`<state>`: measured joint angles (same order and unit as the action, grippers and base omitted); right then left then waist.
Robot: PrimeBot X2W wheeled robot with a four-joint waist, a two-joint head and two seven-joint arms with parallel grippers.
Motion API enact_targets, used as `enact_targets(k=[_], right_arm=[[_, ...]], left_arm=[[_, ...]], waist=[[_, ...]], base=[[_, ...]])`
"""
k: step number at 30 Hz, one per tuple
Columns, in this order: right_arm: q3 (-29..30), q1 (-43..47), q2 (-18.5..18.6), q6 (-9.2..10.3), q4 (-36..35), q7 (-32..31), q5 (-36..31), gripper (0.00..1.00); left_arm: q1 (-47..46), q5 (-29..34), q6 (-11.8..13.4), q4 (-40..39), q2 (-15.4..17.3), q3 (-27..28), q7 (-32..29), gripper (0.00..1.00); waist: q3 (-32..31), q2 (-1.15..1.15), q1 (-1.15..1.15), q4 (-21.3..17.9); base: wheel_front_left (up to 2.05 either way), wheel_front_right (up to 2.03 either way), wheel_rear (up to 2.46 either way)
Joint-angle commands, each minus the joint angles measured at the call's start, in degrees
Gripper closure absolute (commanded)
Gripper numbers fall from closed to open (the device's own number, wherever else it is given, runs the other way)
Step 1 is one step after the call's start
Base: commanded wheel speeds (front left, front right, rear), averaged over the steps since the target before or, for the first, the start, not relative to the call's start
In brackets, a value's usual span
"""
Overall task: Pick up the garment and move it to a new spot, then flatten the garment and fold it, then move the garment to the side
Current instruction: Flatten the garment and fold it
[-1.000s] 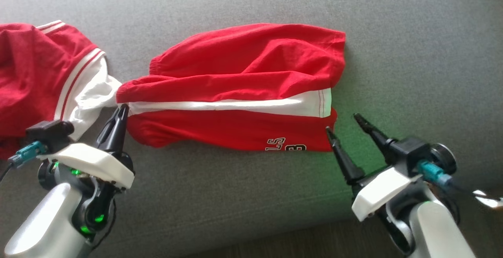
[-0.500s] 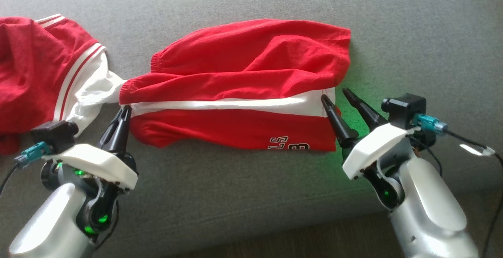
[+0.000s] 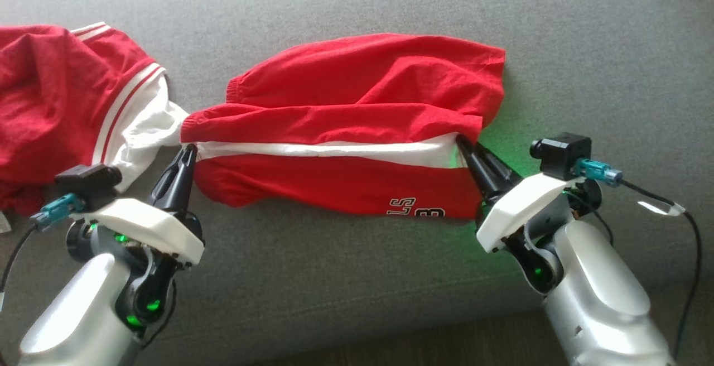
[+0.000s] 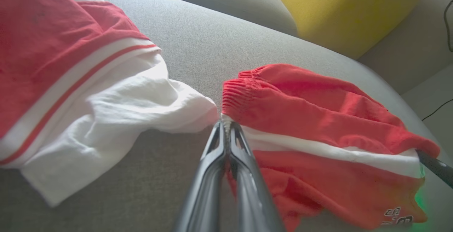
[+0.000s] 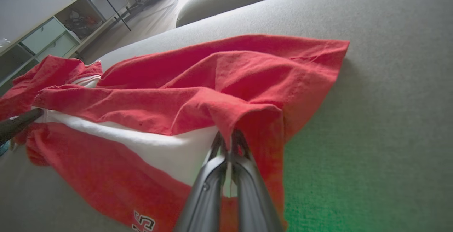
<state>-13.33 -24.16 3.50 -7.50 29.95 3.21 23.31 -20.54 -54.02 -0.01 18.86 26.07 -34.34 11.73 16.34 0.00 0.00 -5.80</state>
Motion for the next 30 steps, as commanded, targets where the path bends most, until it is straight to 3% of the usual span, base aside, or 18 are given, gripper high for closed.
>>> enact_targets(k=[1,7,10,17,23,30], right_arm=[[-0.4,-1.3,-0.6,0.01,-2.0,0.8,-0.3,1.0],[3.0,-0.4,-0.6,0.01,-7.0,0.8,-2.3,1.0],[5.8,-1.0,-0.6,0.01,-11.5,-0.5,-3.3,1.0],[10.6,-8.9,2.6,0.01,-22.4,-8.0,-0.9,1.0],[13.8,-18.5,5.7,0.01,-26.8,-14.0,1.2,1.0],[17.9,-28.6,6.7,0.01,-24.1,-20.5,4.8,1.0]], left_arm=[[-2.6,0.5,0.0,-1.4,1.3,2.5,0.6,1.0],[-2.3,0.1,-0.5,-2.8,1.0,3.2,1.4,1.0],[-4.0,-1.0,-2.4,-5.5,0.2,3.5,1.5,1.0],[-15.5,-5.5,-4.6,-13.6,0.7,5.7,-5.6,1.0],[-26.0,-9.0,-3.4,-19.3,1.3,7.0,-13.9,1.0],[-36.3,-9.5,-0.6,-19.9,1.7,7.1,-21.1,1.0]], waist=[[-0.6,0.0,0.0,-0.1],[-2.2,0.0,0.0,-0.4],[-3.0,0.0,0.0,-0.2],[-6.0,0.0,0.0,-0.8],[-8.1,0.0,0.0,-2.1],[-6.8,0.0,0.0,-2.8]], base=[[0.0,0.0,0.0],[0.0,0.0,0.0],[0.0,0.0,0.0],[0.0,0.0,0.0],[0.0,0.0,0.0],[0.0,0.0,0.0]])
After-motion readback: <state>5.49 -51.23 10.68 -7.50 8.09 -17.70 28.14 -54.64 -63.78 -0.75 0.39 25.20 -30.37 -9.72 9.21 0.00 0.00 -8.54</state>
